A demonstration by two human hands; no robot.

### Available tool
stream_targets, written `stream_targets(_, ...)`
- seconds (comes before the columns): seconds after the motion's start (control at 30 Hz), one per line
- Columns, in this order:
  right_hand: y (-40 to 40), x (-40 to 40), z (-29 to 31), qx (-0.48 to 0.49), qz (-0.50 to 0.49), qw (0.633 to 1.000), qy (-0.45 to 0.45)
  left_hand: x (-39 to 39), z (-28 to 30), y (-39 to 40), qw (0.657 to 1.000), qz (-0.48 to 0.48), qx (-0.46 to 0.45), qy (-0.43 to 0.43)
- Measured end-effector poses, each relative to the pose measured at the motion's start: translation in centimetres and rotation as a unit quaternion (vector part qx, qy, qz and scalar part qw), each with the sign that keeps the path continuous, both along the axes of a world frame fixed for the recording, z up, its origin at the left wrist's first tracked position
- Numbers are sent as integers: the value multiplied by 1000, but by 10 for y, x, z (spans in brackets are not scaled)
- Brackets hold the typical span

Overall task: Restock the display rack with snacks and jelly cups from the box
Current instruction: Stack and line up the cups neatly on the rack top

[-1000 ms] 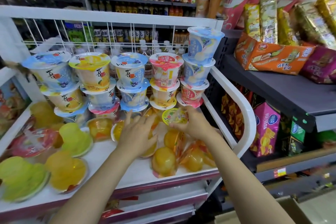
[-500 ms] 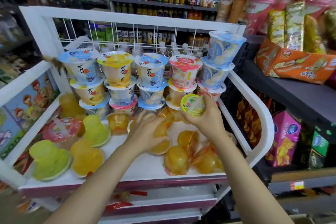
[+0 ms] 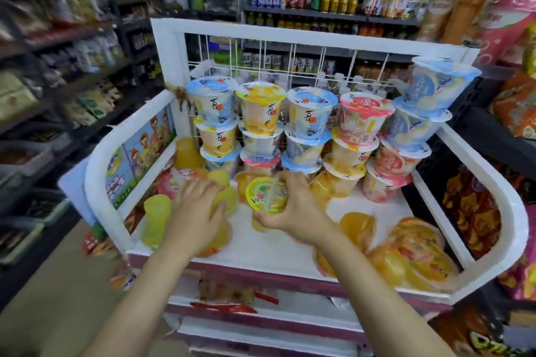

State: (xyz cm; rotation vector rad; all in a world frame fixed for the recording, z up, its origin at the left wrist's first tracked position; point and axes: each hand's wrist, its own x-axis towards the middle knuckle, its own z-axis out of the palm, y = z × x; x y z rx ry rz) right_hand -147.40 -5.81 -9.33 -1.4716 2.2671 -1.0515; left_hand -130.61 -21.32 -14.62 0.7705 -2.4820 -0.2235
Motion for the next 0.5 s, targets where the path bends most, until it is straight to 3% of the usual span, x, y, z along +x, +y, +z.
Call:
stream_targets(0.13,-30,16,-31,8,-17,1000,-1,9,-9,0,997,4,58,-57)
stream_targets(0.37,-33,23,-30,1,-7,1000,-11,13,-12,2,998,0,41,-55)
stream_targets(0.5,6,1,-20,-130,-119,979,106,0,-6,7,999,-18,-14,-28)
